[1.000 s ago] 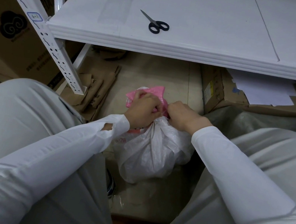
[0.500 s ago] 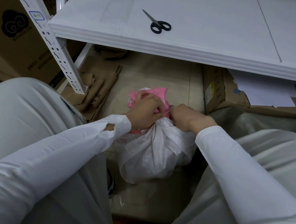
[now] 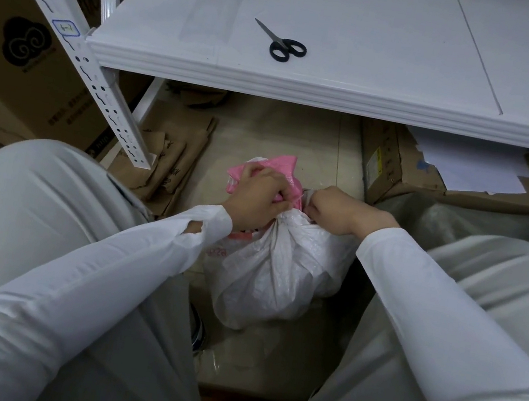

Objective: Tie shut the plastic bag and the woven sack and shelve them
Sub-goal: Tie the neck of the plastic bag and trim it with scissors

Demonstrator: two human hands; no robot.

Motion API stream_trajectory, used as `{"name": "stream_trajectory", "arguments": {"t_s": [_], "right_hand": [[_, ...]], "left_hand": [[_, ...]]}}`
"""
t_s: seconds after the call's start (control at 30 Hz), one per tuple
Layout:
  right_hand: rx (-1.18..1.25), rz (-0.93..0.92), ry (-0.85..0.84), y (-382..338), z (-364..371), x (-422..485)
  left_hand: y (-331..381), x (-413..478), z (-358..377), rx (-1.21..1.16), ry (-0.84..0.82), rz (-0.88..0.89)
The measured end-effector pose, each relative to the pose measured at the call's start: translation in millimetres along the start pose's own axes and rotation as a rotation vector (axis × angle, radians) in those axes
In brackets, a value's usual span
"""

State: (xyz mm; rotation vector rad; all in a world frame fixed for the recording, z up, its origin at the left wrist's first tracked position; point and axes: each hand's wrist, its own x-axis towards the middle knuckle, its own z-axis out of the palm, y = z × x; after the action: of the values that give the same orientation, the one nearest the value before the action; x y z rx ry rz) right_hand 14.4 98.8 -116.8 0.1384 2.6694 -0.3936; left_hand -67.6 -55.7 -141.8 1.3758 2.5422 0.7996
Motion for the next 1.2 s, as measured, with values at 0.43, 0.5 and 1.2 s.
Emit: {"name": "stream_trajectory", "arguments": {"t_s": [0.43,0.5,1.2], "right_hand": [[0.172,-0.056,-0.007,10.7,-11.1,-5.5],[0.203,-0.031,0.012,11.7,-10.1,-5.5],[1.135,0.318,0.307,-0.6,3.6,-7.7]], "left_hand": [[0.0,-1.0,-0.5,-0.042,0.003,0.003],[0.4,-0.8,-0.3,-0.043,0.017,0.005],[1.7,4.7,-6.8,-0.278,-0.051,-0.156]]}}
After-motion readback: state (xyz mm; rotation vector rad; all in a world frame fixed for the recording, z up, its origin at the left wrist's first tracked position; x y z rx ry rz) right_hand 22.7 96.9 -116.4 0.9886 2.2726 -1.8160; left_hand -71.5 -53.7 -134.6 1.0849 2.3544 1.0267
